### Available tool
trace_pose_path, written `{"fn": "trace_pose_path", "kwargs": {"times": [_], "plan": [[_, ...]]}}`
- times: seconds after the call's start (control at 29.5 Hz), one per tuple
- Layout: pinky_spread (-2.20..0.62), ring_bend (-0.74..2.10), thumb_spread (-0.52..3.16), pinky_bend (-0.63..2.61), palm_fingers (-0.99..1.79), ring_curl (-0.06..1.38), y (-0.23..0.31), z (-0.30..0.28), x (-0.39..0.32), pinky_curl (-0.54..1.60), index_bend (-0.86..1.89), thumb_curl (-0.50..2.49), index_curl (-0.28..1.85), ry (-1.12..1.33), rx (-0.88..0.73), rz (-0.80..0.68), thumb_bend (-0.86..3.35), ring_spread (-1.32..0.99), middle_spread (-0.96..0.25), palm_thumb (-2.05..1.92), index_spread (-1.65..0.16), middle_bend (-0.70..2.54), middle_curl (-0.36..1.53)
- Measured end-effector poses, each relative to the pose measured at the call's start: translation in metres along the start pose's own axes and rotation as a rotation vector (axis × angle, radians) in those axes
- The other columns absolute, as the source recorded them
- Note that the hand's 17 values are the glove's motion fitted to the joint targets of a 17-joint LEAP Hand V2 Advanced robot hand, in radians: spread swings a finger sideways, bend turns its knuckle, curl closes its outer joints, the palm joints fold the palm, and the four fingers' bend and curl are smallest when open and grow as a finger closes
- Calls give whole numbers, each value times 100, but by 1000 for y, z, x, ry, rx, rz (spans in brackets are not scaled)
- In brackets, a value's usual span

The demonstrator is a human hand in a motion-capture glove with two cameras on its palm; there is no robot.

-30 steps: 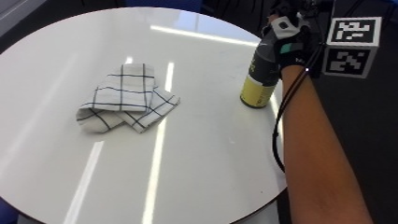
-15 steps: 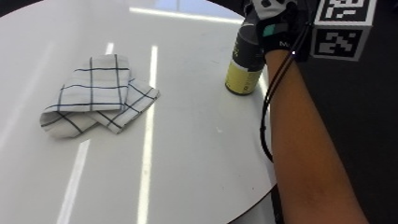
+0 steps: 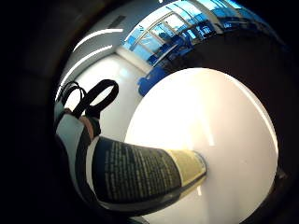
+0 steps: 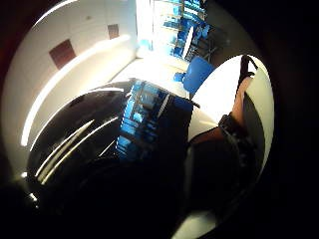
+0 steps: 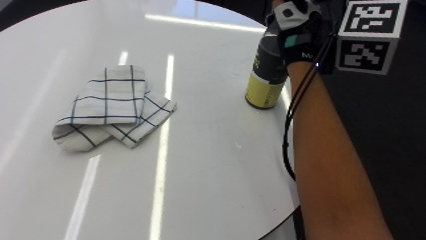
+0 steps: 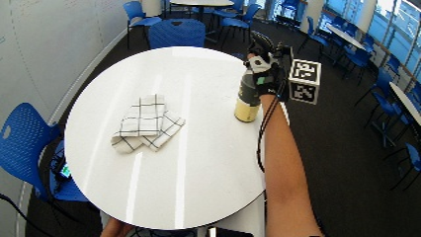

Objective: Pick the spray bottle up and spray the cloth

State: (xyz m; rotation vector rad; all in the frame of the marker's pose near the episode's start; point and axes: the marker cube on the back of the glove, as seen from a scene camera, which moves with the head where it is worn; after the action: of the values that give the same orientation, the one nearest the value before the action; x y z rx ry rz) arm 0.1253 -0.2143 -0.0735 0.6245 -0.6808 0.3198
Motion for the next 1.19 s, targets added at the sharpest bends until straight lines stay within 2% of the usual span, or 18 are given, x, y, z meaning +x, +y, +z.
{"fn": "trace_pose_path", "kwargs": {"times": [0.27, 0.41, 0.64, 0.85, 1.19], "plan": [[-27, 54, 41, 40, 136, 45, 26, -21, 52, 37, 33, 74, 56, 45, 26, 62, -3, -23, -24, 90, -31, 57, 50], [-26, 54, 40, 39, 136, 45, 48, -28, 63, 37, 33, 75, 57, 96, -39, 39, -3, -22, -24, 91, -31, 58, 50], [-25, 54, 40, 38, 136, 45, 74, -29, 40, 37, 34, 76, 57, 195, -283, 11, -3, -21, -24, 91, -31, 59, 50], [-25, 55, 39, 38, 136, 45, 88, -24, 18, 37, 34, 77, 58, 311, -516, 47, -3, -21, -24, 91, -30, 59, 50], [-23, 55, 39, 38, 136, 45, 104, 28, 15, 38, 33, 78, 58, 645, -896, 94, -3, -21, -23, 91, -30, 59, 50]]}}
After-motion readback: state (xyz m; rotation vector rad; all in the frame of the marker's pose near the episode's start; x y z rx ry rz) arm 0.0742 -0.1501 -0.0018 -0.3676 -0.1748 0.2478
